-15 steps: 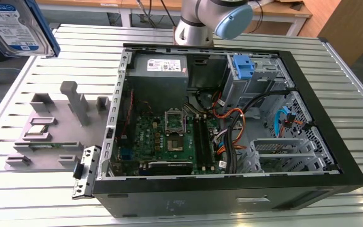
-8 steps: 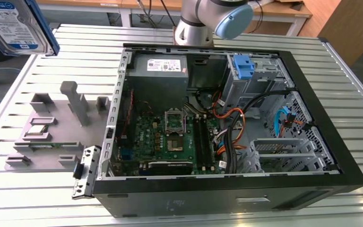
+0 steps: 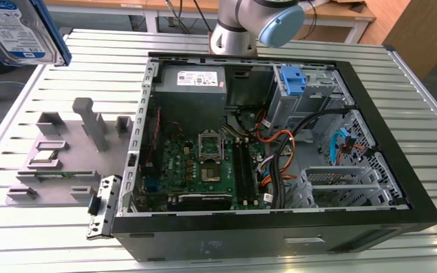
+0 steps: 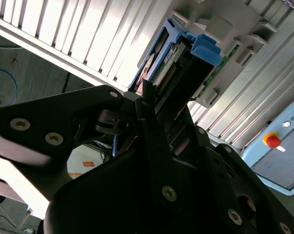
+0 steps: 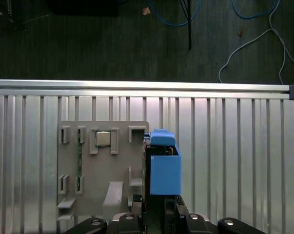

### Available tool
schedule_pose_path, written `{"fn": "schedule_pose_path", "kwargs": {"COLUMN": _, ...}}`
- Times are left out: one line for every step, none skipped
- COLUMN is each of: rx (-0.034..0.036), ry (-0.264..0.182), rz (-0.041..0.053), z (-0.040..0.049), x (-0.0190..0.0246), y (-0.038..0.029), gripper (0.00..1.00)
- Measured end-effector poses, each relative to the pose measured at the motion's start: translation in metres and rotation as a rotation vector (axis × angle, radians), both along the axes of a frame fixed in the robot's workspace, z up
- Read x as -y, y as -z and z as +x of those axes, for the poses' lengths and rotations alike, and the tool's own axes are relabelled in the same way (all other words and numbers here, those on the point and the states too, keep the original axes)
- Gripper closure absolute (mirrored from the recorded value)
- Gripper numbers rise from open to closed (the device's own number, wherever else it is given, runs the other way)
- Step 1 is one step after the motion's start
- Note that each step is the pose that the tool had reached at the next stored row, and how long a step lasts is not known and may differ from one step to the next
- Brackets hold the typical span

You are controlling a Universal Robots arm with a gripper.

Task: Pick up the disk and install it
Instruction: 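Pick up the disk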

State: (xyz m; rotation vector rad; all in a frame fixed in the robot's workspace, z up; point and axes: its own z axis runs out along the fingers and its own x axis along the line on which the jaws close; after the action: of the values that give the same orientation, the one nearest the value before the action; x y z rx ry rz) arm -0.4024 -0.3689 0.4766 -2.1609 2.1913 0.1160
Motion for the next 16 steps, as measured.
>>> {"fn": "schedule_pose_path", "kwargs": {"rx": 0.0, "ry": 0.0, "rz": 0.0, "z": 0.0, "x": 0.0, "y": -0.0005, "gripper": 0.65}}
{"fn": "schedule_pose_path", "kwargs": {"rx": 0.0, "ry": 0.0, "rz": 0.0, "z": 0.0, "x": 0.0, "y": -0.001, "gripper": 0.65}}
{"fn": "schedule_pose_path", "kwargs": {"rx": 0.0001, "ry": 0.0, "rz": 0.0001, "z": 0.0, "x": 0.0, "y": -0.0015, "gripper": 0.65}}
{"fn": "schedule_pose_path", "kwargs": {"rx": 0.0, "ry": 0.0, "rz": 0.0, "z": 0.0, "x": 0.0, "y": -0.002, "gripper": 0.65}}
{"fn": "schedule_pose_path", "kwargs": {"rx": 0.0001, "ry": 0.0, "rz": 0.0001, "z": 0.0, "x": 0.0, "y": -0.0025, "gripper": 0.65}}
{"fn": "schedule_pose_path", "kwargs": {"rx": 0.0, "ry": 0.0, "rz": 0.0001, "z": 0.0, "x": 0.0, "y": -0.0029, "gripper": 0.65}}
{"fn": "schedule_pose_path", "kwargs": {"rx": 0.0001, "ry": 0.0, "rz": 0.0, "z": 0.0, "x": 0.0, "y": -0.0031, "gripper": 0.65}}
{"fn": "schedule_pose_path", "kwargs": {"rx": 0.0002, "ry": 0.0, "rz": 0.0001, "z": 0.0, "x": 0.0, "y": -0.0032, "gripper": 0.65}}
{"fn": "schedule_pose_path", "kwargs": {"rx": 0.0003, "ry": 0.0, "rz": 0.0002, "z": 0.0, "x": -0.0001, "y": -0.0033, "gripper": 0.65}}
{"fn": "schedule_pose_path", "kwargs": {"rx": 0.0, "ry": 0.0, "rz": 0.0, "z": 0.0, "x": -0.0001, "y": -0.0037, "gripper": 0.65}}
{"fn": "schedule_pose_path", "kwargs": {"rx": -0.0001, "ry": 0.0, "rz": 0.0, "z": 0.0, "x": -0.0001, "y": -0.0042, "gripper": 0.65}}
{"fn": "schedule_pose_path", "kwargs": {"rx": 0.0001, "ry": 0.0, "rz": 0.0001, "z": 0.0, "x": -0.0001, "y": -0.0047, "gripper": 0.65}}
{"fn": "schedule_pose_path", "kwargs": {"rx": 0.0001, "ry": 0.0, "rz": 0.0001, "z": 0.0, "x": -0.0001, "y": -0.0053, "gripper": 0.65}}
{"fn": "schedule_pose_path", "kwargs": {"rx": 0.0001, "ry": 0.0, "rz": 0.0001, "z": 0.0, "x": -0.0001, "y": -0.0059, "gripper": 0.65}}
{"fn": "schedule_pose_path", "kwargs": {"rx": 0.0, "ry": 0.0, "rz": 0.0, "z": 0.0, "x": -0.0001, "y": -0.0064, "gripper": 0.65}}
{"fn": "schedule_pose_path", "kwargs": {"rx": 0.0, "ry": 0.0, "rz": 0.0001, "z": 0.0, "x": -0.0001, "y": -0.0068, "gripper": 0.65}}
